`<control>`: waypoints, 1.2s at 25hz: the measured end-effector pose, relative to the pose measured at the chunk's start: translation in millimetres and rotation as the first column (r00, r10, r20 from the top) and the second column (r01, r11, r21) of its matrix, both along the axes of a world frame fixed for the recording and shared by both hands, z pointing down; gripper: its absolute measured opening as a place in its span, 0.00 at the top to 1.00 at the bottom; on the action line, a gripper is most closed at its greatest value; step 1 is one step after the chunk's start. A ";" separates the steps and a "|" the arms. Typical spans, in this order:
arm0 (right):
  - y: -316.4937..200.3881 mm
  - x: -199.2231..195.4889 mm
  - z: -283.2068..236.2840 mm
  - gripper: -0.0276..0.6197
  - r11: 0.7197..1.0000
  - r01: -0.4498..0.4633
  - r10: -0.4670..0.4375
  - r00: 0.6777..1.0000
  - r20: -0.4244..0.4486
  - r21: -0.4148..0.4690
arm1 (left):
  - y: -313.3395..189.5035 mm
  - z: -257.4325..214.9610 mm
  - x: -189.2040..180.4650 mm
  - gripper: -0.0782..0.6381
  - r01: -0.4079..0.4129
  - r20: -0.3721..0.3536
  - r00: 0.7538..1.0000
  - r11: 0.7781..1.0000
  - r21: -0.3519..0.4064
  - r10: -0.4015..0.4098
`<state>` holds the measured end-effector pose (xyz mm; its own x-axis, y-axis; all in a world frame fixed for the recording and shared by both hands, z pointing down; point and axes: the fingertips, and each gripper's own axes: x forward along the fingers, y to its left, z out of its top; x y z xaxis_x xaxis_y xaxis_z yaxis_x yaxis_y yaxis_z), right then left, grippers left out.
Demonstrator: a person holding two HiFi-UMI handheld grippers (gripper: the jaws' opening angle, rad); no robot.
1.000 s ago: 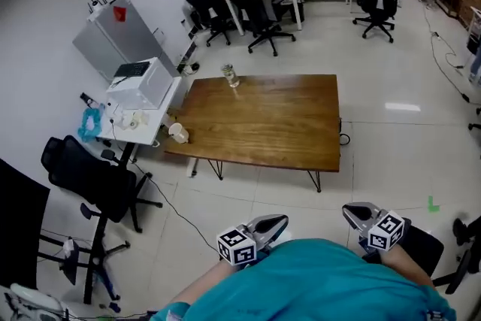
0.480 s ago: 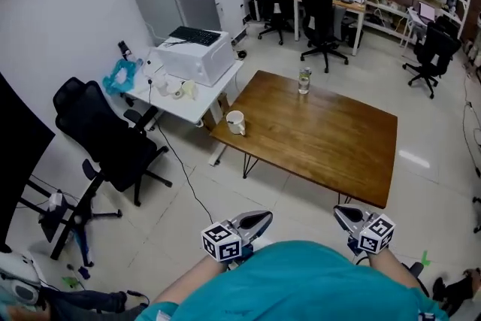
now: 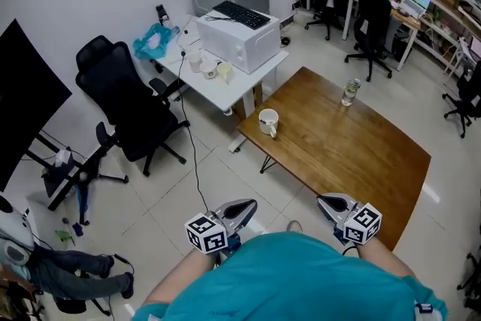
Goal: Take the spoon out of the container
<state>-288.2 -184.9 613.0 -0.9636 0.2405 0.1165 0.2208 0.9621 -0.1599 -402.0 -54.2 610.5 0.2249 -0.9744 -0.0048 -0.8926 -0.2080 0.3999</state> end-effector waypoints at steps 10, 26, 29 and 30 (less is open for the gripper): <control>-127.6 -153.1 37.7 0.95 0.979 0.194 -0.196 0.980 0.026 0.060 | -153.8 80.0 -135.5 0.89 0.202 -0.179 0.960 0.975 -0.096 -0.217; -197.5 -284.5 173.2 0.95 0.999 0.012 -0.010 0.997 -0.074 0.030 | -320.7 306.7 -351.3 0.58 0.055 -0.554 0.771 0.900 -0.432 -0.313; -203.4 -291.1 182.6 0.95 0.999 -0.030 0.033 0.995 -0.090 0.033 | -341.7 336.5 -357.1 0.57 -0.014 -0.587 0.742 0.867 -0.497 -0.324; -205.3 -291.2 184.3 0.95 0.998 -0.044 0.047 0.995 -0.093 0.033 | -347.0 344.6 -357.0 0.57 -0.032 -0.592 0.735 0.855 -0.517 -0.331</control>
